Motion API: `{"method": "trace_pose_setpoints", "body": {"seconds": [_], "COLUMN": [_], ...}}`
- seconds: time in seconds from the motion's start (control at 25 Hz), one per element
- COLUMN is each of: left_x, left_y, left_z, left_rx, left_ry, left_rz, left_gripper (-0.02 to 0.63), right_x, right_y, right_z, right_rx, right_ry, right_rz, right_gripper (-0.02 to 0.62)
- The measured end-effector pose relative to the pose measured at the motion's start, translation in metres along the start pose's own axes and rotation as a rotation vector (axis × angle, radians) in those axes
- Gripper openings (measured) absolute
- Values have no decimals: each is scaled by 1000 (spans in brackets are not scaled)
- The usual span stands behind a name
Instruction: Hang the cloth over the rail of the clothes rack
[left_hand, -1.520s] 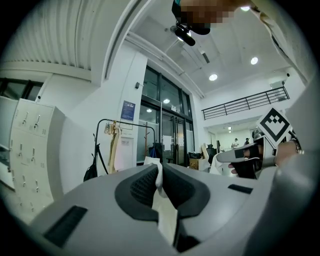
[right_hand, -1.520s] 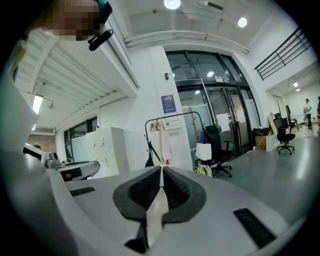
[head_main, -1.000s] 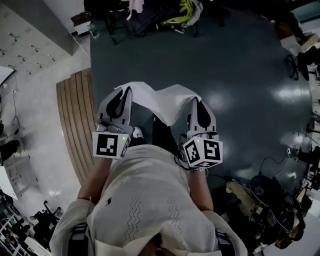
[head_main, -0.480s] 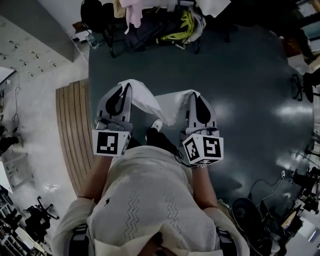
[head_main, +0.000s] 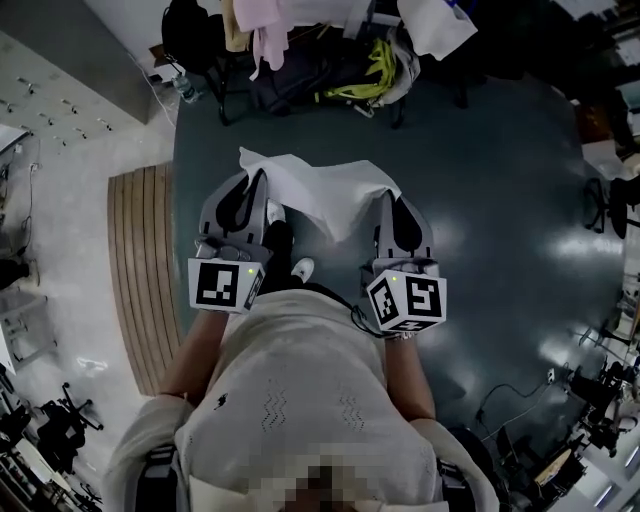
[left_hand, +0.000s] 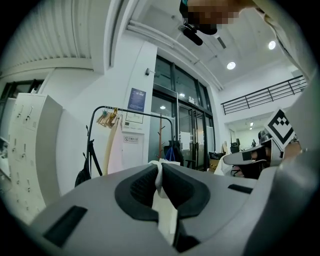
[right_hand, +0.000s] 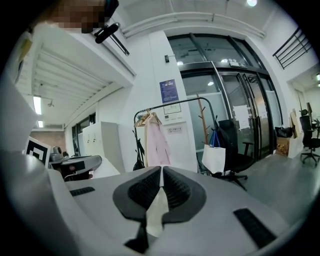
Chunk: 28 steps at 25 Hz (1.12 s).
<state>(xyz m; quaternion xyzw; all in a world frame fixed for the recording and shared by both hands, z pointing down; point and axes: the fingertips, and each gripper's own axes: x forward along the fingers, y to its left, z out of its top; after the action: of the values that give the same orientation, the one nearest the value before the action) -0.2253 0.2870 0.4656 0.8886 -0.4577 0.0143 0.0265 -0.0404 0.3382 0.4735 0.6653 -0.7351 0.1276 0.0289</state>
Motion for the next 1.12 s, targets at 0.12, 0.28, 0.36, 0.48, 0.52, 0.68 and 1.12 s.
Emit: {"method": "trace_pose_setpoints", "body": {"seconds": [0.12,0.28,0.36,0.48,0.52,0.68,1.12], "left_x": [39,103,137,192,208,259,350], "left_y": [12,32,45,64,70,99,133], "left_z": [-6,-9,-7,4,9,26,30], "left_rx": [-2,-12,-16,-14,-11,0,6], "left_ry": [3,12,7,-11,-16,-40,-29], "left_rz": [-1,-27,-42,-70,-80,-97,-26], "left_gripper": [28,28,28,28,28,28,28], "right_x": [30,83,112,157,170,218,318], "right_y": [-17,-43,-55,-78,-85,-97,-154], "right_z": [2,12,24,49,57,84,114], "right_rx": [3,-6,-8,-12,-9,-5,-1], "right_ry": [6,25,20,-6,-14,-40,-44], "right_rz": [-12,-47,-66,-105,-119,-149,-114], "right_gripper": [25,26,25,25,25,25,25]}}
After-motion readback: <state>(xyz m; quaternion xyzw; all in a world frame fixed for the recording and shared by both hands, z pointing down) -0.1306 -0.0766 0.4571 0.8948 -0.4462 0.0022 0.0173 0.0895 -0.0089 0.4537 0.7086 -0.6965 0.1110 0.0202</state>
